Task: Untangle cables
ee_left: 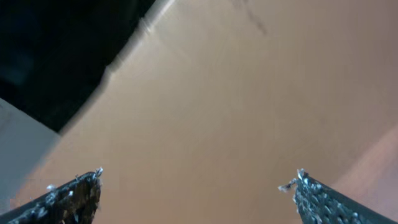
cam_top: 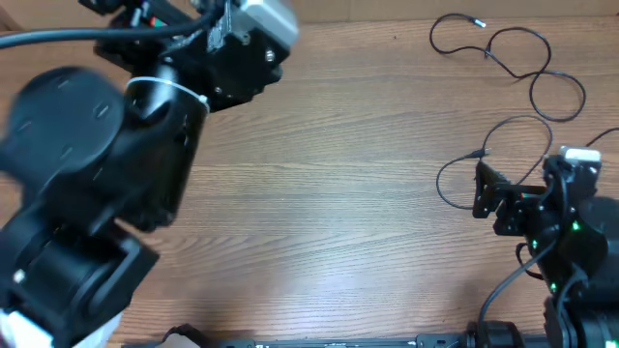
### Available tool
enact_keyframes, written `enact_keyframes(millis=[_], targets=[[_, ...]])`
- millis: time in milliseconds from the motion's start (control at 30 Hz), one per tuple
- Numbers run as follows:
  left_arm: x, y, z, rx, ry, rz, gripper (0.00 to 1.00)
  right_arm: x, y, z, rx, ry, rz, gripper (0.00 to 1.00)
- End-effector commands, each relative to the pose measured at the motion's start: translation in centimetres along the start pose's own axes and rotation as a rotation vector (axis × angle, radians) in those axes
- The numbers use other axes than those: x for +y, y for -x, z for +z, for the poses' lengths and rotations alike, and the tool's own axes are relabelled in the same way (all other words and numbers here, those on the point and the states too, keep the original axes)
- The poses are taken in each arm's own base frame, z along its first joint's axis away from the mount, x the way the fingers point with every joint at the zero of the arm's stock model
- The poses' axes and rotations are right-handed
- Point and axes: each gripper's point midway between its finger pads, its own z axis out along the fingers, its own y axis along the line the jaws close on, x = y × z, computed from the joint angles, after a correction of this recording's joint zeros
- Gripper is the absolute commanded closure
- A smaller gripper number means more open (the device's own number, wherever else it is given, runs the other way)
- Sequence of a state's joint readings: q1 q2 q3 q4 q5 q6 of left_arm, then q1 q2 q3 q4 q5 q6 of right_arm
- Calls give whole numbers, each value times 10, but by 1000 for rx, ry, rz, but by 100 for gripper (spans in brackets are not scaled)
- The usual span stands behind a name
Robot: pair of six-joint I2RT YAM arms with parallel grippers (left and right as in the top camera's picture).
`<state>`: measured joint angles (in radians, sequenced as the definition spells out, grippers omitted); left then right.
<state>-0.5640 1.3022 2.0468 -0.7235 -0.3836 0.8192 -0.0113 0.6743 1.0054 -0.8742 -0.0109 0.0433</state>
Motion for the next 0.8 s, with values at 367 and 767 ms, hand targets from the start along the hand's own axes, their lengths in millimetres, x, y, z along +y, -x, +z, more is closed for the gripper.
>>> enact_keyframes(millis=[367, 767], targets=[[-37, -202, -77, 203, 159, -408, 0, 41, -57, 110, 385, 255, 31, 0], [-29, -276, -25, 378, 353, -265, 0, 45, -71, 138, 456, 292, 39, 0]])
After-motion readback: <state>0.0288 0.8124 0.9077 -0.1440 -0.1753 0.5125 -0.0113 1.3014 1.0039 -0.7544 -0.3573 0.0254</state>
